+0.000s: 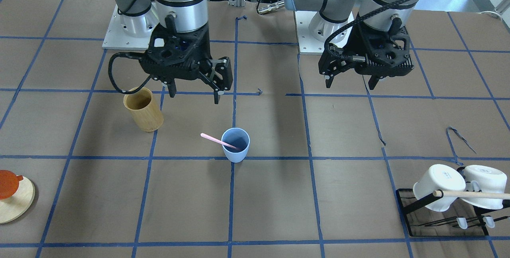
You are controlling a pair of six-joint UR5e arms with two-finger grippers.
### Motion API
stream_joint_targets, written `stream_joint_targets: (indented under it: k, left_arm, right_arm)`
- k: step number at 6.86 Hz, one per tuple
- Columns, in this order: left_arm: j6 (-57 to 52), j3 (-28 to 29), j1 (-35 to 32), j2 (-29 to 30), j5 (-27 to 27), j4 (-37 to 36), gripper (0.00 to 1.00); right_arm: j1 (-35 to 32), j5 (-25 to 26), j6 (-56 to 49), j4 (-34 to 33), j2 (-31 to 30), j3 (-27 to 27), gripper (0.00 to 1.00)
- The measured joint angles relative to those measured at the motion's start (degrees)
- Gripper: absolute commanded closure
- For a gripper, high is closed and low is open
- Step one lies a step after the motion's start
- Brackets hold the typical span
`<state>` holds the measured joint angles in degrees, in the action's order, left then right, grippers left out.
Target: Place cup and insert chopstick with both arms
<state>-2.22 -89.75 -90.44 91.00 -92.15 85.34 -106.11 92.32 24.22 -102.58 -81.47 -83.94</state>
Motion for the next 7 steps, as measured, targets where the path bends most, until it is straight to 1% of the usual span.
stream_joint_targets:
  k: [1, 3, 5, 7]
  left_arm:
    - [0.2, 0.2, 0.0, 0.1, 0.0, 0.0, 0.0]
    - [0.6, 0.9, -0.1, 0.3, -0.1, 0.6, 0.0]
    - [1.2, 3.3, -0.2, 1.5, 0.0, 3.2, 0.0]
    - [1.8, 4.2, -0.2, 1.9, 0.0, 4.0, 0.0]
  right_arm:
    - [3.4, -1.5, -7.3, 5.1, -1.7, 0.0, 0.0]
    - [8.7, -2.4, -14.5, 15.2, -4.9, -0.1, 0.0]
    - [12.8, -2.5, -24.1, 18.9, -7.4, -0.5, 0.0]
    - [14.3, -2.1, -27.0, 22.1, -10.1, -1.2, 0.0]
